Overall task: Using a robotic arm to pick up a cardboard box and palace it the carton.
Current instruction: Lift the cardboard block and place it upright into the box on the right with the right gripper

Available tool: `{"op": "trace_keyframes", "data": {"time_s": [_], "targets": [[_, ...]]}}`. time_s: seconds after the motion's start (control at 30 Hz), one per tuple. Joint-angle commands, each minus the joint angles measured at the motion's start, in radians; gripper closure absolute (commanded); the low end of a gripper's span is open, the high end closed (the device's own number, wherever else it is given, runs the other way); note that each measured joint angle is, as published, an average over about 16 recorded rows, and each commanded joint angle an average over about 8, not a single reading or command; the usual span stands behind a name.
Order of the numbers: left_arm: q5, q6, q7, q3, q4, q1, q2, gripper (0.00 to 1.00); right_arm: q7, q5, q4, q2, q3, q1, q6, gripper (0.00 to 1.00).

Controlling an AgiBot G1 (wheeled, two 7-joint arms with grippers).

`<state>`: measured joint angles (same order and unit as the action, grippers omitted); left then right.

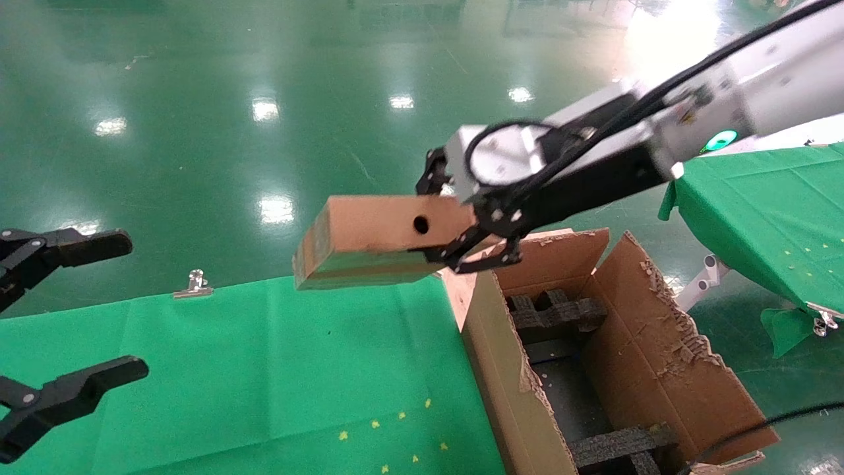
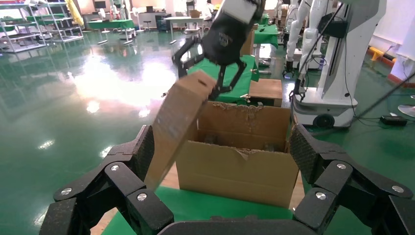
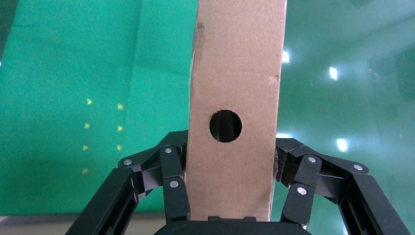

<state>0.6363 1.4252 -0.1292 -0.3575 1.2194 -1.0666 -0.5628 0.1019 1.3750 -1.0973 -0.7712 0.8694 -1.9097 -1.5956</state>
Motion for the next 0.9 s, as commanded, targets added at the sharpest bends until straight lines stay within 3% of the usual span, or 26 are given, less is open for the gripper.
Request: {"op": "trace_keyframes", "data": {"time_s": [0.03,0.37,0.9], "targets": [[0.000,0.000,0.000,0.000,0.000,0.000,0.000,0.00,-0.012,-0.032,0.026,0.013,0.039,-0.053,-0.001,1.00],[0.000,0.000,0.000,0.000,0.000,0.000,0.000,0.00,-0.084,-0.119,0.122,0.070,0.212,-0.167,0.002,1.00],[0.000,0.000,0.000,0.000,0.000,0.000,0.000,0.00,-0.187,-0.130,0.291,0.282,0.448,-0.342,0.003,1.00]]}}
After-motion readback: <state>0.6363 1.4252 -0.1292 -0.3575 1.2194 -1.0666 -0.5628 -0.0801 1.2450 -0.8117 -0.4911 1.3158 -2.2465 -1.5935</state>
